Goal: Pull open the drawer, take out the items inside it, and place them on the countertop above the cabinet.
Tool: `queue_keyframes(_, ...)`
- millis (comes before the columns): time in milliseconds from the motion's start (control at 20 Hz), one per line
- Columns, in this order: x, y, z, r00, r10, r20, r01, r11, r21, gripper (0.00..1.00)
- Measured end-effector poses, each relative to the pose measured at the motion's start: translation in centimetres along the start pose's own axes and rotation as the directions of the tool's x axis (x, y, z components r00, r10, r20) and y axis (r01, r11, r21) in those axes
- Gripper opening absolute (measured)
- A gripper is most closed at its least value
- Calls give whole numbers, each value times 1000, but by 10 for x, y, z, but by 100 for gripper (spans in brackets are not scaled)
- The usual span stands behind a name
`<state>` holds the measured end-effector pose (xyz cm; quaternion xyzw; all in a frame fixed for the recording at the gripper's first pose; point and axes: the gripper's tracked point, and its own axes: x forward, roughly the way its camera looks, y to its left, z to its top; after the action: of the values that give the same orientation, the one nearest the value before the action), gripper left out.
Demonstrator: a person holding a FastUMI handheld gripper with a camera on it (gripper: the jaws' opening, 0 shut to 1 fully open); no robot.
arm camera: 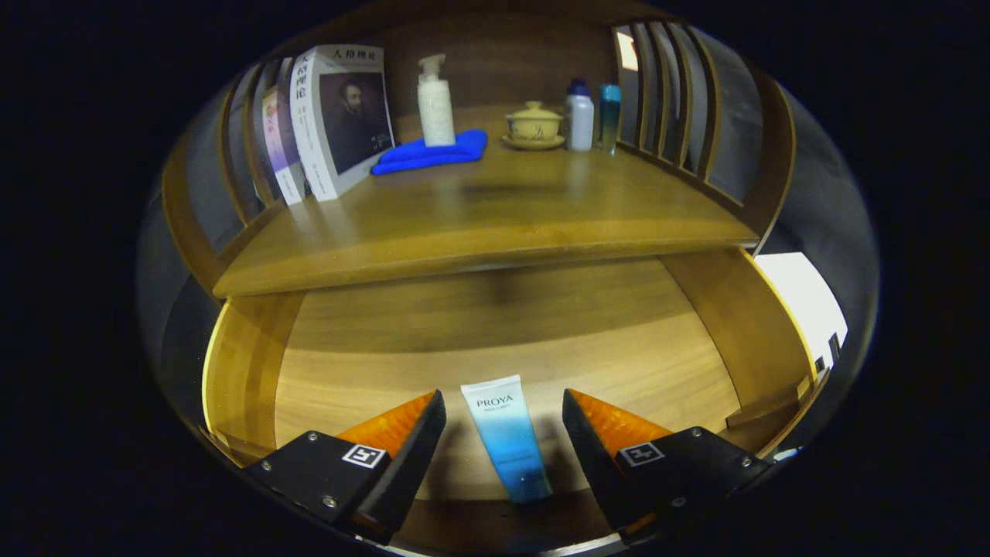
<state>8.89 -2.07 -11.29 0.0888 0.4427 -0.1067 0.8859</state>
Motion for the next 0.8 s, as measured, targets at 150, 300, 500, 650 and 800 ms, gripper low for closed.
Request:
queue_keyframes(150,10,1,-4,999,7,-52,-7,1000,-2,94)
queue_keyframes(300,14,-1,-13,993,-12,-116,11,1000,-13,93)
queue_keyframes(500,18,-2,-24,980,-41,-196,34,999,-39,92)
queue_keyframes(650,20,-3,-36,961,-55,-273,38,997,-67,87)
queue_keyframes(800,21,-1,-43,949,-40,-313,30,999,-36,85)
